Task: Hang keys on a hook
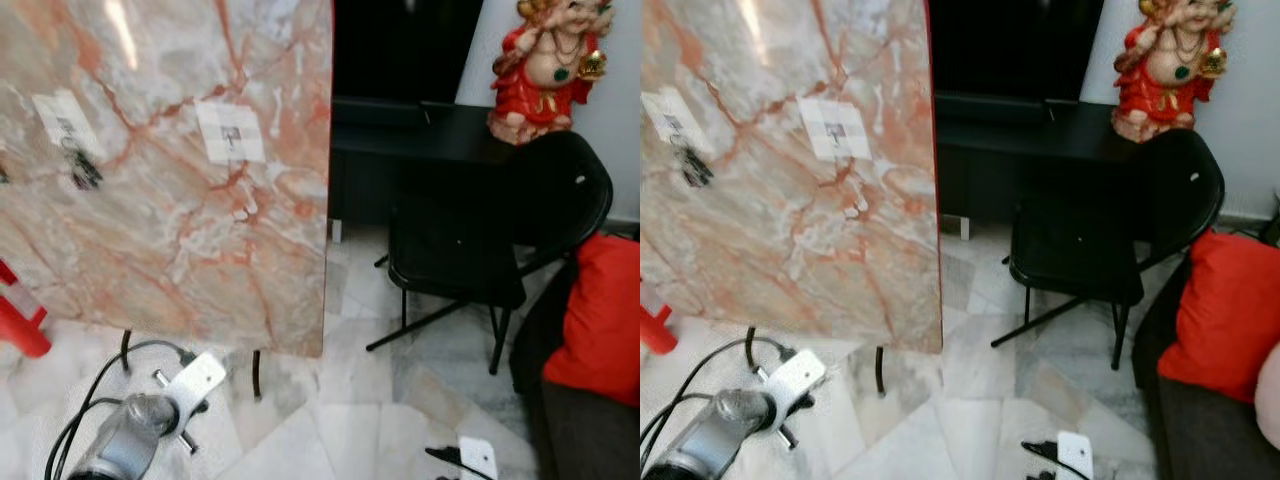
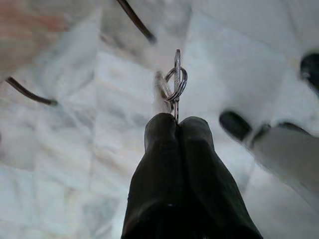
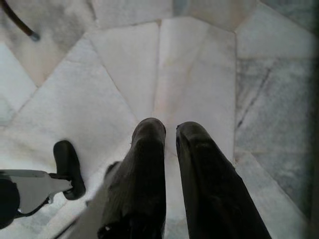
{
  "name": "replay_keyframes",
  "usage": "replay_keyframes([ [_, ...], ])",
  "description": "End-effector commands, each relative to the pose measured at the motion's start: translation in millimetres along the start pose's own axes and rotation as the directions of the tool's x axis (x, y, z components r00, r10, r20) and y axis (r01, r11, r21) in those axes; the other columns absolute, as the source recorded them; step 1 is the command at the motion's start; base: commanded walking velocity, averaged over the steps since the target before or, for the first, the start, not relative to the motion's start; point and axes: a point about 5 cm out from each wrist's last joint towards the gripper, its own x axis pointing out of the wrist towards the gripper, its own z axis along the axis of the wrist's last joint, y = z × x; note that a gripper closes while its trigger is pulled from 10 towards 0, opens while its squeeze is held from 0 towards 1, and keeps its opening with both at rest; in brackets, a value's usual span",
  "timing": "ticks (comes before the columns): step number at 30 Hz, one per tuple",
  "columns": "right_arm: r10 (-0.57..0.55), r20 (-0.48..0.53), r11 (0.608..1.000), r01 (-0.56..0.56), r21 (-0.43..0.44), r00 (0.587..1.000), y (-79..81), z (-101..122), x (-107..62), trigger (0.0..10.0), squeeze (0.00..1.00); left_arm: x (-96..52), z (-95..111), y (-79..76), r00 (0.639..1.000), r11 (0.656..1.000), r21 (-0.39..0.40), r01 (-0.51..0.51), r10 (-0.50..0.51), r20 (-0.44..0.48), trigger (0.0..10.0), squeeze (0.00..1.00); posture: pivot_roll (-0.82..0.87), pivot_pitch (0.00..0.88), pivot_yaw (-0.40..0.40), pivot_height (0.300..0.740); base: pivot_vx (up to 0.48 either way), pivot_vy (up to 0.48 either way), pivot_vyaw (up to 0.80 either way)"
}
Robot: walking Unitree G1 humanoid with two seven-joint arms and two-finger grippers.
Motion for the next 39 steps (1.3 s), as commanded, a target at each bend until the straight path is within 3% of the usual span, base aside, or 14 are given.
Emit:
replay_keyframes([
  [1, -0.002, -0.004, 1.000, 0.002, -0.005, 1.000, -1.4, -1, -0.4, 10.0, 0.00, -1.7, -7, 3.2, 0.998, 0.999, 0.050, 0.003, 0.000, -0.058, 10.0, 0.00, 0.02, 0.009, -0.032, 0.740, 0.000, 0.000, 0.00],
  [2, -0.001, -0.004, 1.000, 0.001, -0.005, 1.000, -1.4, -1, -0.4, 10.0, 0.00, -1.3, -16, 5.2, 0.995, 0.995, 0.101, 0.000, 0.010, -0.101, 10.0, 0.00, 0.02, 0.009, -0.032, 0.740, 0.000, 0.000, 0.00],
  [4, 0.000, -0.004, 1.000, 0.000, -0.006, 1.000, -1.4, -1, -0.4, 10.0, 0.00, -1.2, -17, 4.5, 0.996, 0.997, 0.081, 0.013, -0.006, -0.085, 10.0, 0.00, 0.01, 0.014, -0.033, 0.740, 0.000, 0.000, 0.00],
  [5, 0.000, -0.003, 1.000, 0.000, -0.007, 1.000, -1.6, -1, -0.4, 10.0, 0.00, -2.3, -6, -0.1, 0.998, 0.998, -0.038, 0.059, -0.058, 0.004, 10.0, 0.00, 0.02, 0.017, -0.033, 0.740, 0.000, 0.000, 0.00],
  [8, 0.000, -0.003, 1.000, 0.000, -0.009, 1.000, -1.9, -1, -0.4, 10.0, 0.00, -3.5, -3, 2.1, 0.999, 0.999, -0.021, 0.045, -0.045, 0.007, 10.0, 0.00, 0.02, 0.018, -0.034, 0.740, 0.000, 0.000, 0.00],
  [12, 0.010, -0.001, 1.000, -0.011, -0.016, 1.000, -1.3, 0, -0.4, 10.0, 0.00, -2.2, 4, 11.8, 0.997, 0.991, -0.119, -0.057, 0.063, 0.044, 10.0, 0.00, 0.01, 0.021, -0.034, 0.740, 0.000, 0.000, 0.00],
  [17, 0.005, 0.001, 1.000, -0.005, -0.008, 1.000, -1.2, 0, -0.3, 10.0, 0.00, -3.3, 20, 12.6, 0.982, 0.969, -0.237, -0.063, 0.103, 0.157, 10.0, 0.00, 0.02, 0.025, -0.027, 0.740, 0.000, 0.000, 0.00],
  [21, 0.007, 0.001, 1.000, -0.007, -0.010, 1.000, -0.7, 0, -0.2, 10.0, 0.00, -3.4, 29, 17.9, 0.969, 0.969, -0.210, -0.133, 0.171, 0.178, 10.0, 0.00, 0.01, 0.026, -0.029, 0.740, 0.000, 0.000, 0.00],
  [28, 0.007, 0.004, 1.000, -0.007, -0.013, 1.000, -1.0, 0, -0.3, 10.0, 0.00, -11.1, 66, 32.4, 0.883, 0.926, -0.269, -0.265, 0.345, 0.317, 10.0, 0.00, 0.01, 0.027, -0.029, 0.740, 0.000, 0.000, 0.00],
  [29, 0.007, 0.006, 1.000, -0.007, -0.012, 1.000, -1.3, 0, -0.3, 10.0, 0.00, -16.2, 80, 37.6, 0.837, 0.893, -0.337, -0.297, 0.414, 0.358, 10.0, 0.00, 0.01, 0.027, -0.030, 0.740, 0.000, 0.000, 0.00],
  [33, 0.006, 0.009, 1.000, -0.006, -0.013, 1.000, -1.5, 1, -0.3, 10.0, 0.00, -22.2, 96, 40.7, 0.778, 0.853, -0.425, -0.302, 0.478, 0.407, 10.0, 0.00, 0.01, 0.029, -0.031, 0.740, 0.000, 0.000, 0.00],
  [35, 0.006, 0.014, 1.000, -0.006, -0.010, 1.000, -1.4, 1, -0.3, 10.0, 0.00, -30.3, 107, 47.2, 0.707, 0.804, -0.504, -0.315, 0.553, 0.441, 10.0, 0.00, 0.01, 0.029, -0.031, 0.740, 0.000, 0.000, 0.00],
  [36, 0.006, 0.014, 1.000, -0.006, -0.010, 1.000, -1.4, 1, -0.3, 10.0, 0.00, -30.3, 107, 47.2, 0.707, 0.804, -0.504, -0.315, 0.553, 0.441, 10.0, 0.00, 0.01, 0.029, -0.031, 0.740, 0.000, 0.000, 0.00],
  [39, 0.005, 0.016, 1.000, -0.005, -0.010, 1.000, -1.4, 1, -0.3, 10.0, 0.00, -40.2, 119, 53.2, 0.630, 0.779, -0.522, -0.347, 0.606, 0.485, 10.0, 0.00, 0.01, 0.029, -0.031, 0.740, 0.000, 0.000, 0.00],
])
